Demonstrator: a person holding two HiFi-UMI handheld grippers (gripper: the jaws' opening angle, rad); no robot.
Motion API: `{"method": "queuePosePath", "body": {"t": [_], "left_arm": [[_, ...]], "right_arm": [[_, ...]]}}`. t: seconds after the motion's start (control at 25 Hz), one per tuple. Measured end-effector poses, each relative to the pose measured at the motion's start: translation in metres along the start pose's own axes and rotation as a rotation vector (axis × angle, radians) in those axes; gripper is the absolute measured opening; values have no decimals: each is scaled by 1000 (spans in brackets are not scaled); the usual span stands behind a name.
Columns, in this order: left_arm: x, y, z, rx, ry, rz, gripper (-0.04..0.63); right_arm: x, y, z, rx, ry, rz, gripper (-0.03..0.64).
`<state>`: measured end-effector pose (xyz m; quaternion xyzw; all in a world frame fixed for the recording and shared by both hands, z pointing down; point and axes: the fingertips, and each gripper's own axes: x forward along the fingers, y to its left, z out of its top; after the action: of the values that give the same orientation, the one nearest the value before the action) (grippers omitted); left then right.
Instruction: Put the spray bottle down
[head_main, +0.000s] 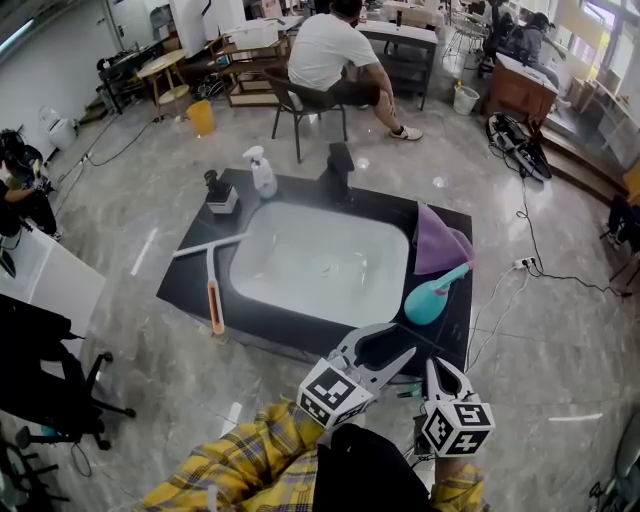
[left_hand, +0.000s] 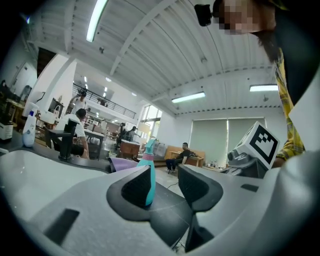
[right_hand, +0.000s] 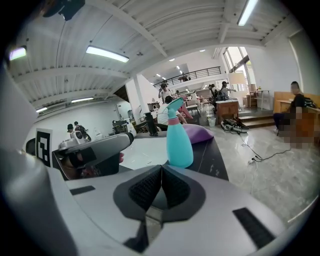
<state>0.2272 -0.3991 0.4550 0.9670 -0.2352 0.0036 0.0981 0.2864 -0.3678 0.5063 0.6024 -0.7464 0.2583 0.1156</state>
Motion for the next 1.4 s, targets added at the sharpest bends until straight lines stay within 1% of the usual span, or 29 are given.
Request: {"method": "queuePosePath", "body": {"t": [0.08, 0.12, 0.24, 0.48, 0.8, 0.96, 1.4], "left_arm": [[-10, -7, 0, -4, 6, -14, 101], [-14, -10, -1, -8, 13, -20, 73], [-26, -17, -4, -24, 29, -31, 46], [-50, -25, -9, -11, 59, -21, 40], [-78, -39, -11, 1, 68, 6, 35], [-91, -45, -14, -6, 73, 16, 34], [-137, -54, -20, -23, 73, 96, 34]], "right_arm": [[-5, 7, -2, 2, -2, -1, 6], [-7, 10, -3, 3, -3, -2, 6], [-12, 19, -7, 2, -5, -1, 6], [-25, 34, -16, 6, -20, -6, 6], [-49, 50, -27, 3, -38, -7, 6], [-60, 60, -34, 1, -39, -4, 6], [-83, 92, -56, -9, -41, 35, 6]]}}
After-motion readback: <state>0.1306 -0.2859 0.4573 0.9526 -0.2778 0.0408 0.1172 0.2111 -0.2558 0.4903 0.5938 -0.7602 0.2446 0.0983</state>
